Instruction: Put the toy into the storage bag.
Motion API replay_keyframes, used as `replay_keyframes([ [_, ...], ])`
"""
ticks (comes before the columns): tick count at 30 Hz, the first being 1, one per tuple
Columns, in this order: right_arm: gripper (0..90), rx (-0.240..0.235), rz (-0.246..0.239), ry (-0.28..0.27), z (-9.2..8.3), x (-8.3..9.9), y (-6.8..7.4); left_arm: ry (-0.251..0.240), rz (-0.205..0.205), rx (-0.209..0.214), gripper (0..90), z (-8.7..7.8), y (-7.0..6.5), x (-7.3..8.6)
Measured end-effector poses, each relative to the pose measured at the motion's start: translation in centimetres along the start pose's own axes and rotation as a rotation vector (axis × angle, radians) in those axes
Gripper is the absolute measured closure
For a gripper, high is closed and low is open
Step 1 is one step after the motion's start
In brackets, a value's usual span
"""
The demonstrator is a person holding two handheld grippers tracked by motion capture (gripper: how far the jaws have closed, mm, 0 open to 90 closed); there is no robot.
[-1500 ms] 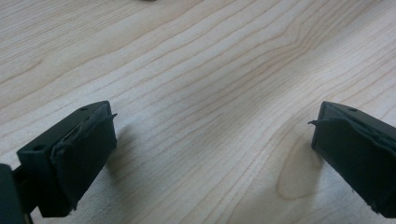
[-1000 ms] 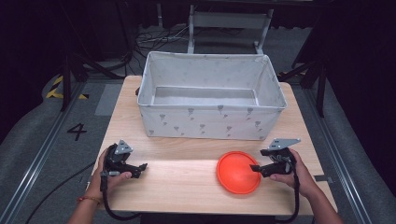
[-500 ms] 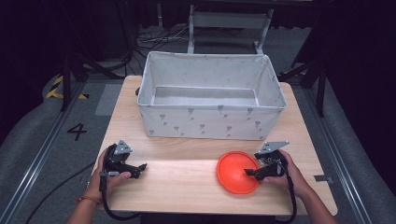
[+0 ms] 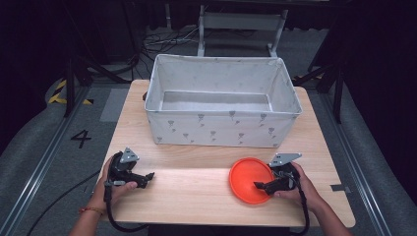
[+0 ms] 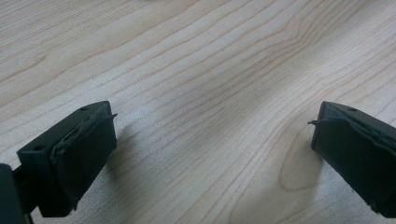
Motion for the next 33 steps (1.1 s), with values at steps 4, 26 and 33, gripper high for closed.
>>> replay_keyframes([
  [4,33.5,0.012,0.037,-0.010,-0.2,-0.2,-0.4,0.000,-0.001,0.000,0.3,0.0,0.0,0.0],
  [26,82.3,-0.093,-0.044,-0.220,-7.0,-3.7,1.2,-0.002,0.012,0.002,0.2,0.0,0.1,0.0],
  [33,82.4,-0.004,-0.148,-0.179,-9.4,-4.3,1.6,-0.002,0.012,0.002,0.3,0.0,0.1,0.0],
])
Point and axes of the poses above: each handheld gripper's, and its own axes: z roughly forward along the jaws, x roughly out of its underside, y roughly to its left, the point moved 9 cm from there along z, roughly forward along the jaws, and after that the axes turned 7 degrees about -z, right-handed, at the moved point
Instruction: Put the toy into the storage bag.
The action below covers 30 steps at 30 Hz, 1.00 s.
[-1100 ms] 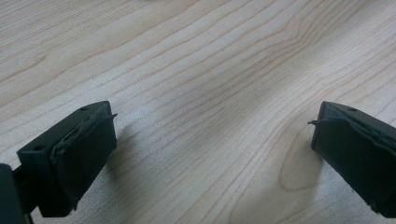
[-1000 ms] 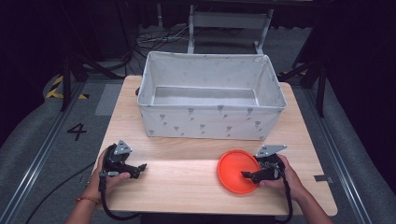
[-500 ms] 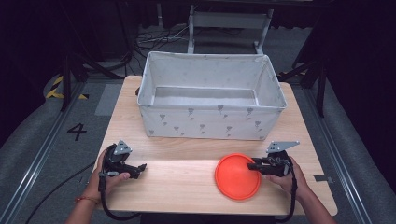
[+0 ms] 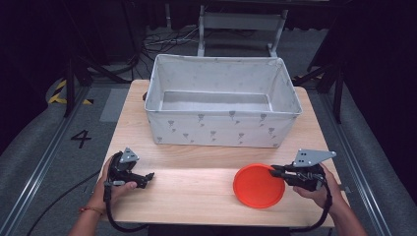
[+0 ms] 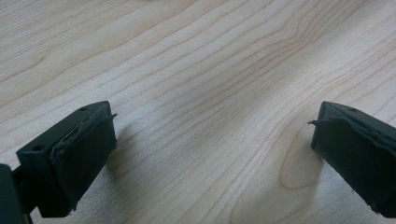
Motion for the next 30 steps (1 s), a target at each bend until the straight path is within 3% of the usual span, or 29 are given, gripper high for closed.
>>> replay_keyframes([
  [16,82.4,0.110,-0.027,0.037,-4.7,-0.7,-2.2,0.000,0.000,0.001,0.3,0.0,0.0,0.0],
  [30,82.4,0.161,-0.018,0.027,-8.5,-1.6,-3.4,0.000,0.000,0.001,0.3,0.0,0.0,0.0],
])
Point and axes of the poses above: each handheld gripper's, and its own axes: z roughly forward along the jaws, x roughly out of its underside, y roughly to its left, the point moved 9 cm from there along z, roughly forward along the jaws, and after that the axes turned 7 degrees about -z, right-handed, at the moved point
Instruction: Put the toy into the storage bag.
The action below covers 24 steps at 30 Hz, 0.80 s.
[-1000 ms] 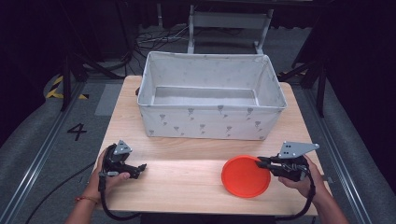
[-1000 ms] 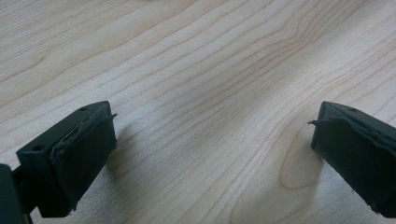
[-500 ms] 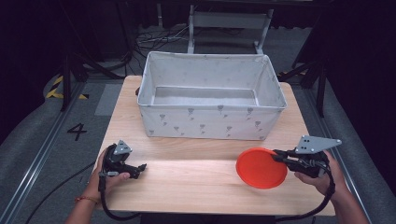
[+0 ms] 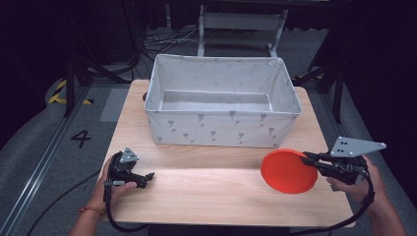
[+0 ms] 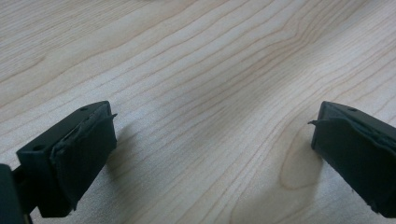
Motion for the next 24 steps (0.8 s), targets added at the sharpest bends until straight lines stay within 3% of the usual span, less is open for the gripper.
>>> replay_keyframes([
  [6,82.4,0.016,-0.017,-0.003,-1.4,-0.9,-0.7,0.001,0.001,-0.001,0.3,0.0,0.0,0.0],
  [16,82.3,0.039,-0.070,0.004,-4.0,-4.0,-2.3,0.000,0.000,-0.001,0.3,0.0,0.0,0.0],
  [24,82.3,0.015,-0.121,0.004,-5.0,-6.7,-3.4,-0.001,-0.001,-0.001,0.3,0.0,0.0,0.0],
])
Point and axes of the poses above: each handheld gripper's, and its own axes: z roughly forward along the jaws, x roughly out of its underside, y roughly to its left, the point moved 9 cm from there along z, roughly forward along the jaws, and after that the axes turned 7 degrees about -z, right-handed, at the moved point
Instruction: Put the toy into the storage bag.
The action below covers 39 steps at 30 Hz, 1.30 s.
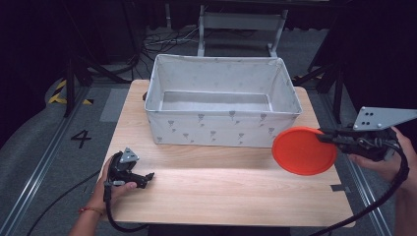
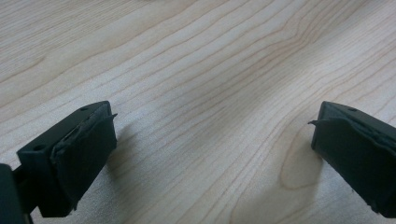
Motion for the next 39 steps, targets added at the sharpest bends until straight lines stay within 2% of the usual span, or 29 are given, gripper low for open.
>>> replay_keyframes([
  [9,82.3,0.018,-0.014,-0.025,-0.8,-2.7,-1.5,0.000,0.001,0.000,0.3,0.0,0.0,0.0],
  [12,82.3,0.038,-0.014,-0.032,-1.1,-4.0,-2.4,0.000,0.000,-0.001,0.4,0.0,0.0,0.0],
  [14,82.3,0.043,-0.012,-0.033,-1.1,-4.2,-2.5,-0.002,-0.002,-0.004,0.4,0.0,0.0,0.0],
  [25,82.3,0.111,0.002,-0.049,-1.6,-7.5,-6.1,0.000,-0.002,-0.003,0.2,0.0,0.0,0.0],
  [28,82.3,0.113,0.005,-0.048,-1.6,-7.7,-6.5,0.000,-0.001,-0.003,0.2,0.0,0.0,0.0],
  [32,82.4,0.170,0.017,-0.053,-0.6,-9.3,-8.5,0.000,-0.001,-0.004,0.3,0.0,0.0,0.0],
  [39,82.3,0.180,0.030,-0.025,2.0,-10.4,-10.5,0.000,-0.001,-0.004,0.2,0.0,0.0,0.0],
])
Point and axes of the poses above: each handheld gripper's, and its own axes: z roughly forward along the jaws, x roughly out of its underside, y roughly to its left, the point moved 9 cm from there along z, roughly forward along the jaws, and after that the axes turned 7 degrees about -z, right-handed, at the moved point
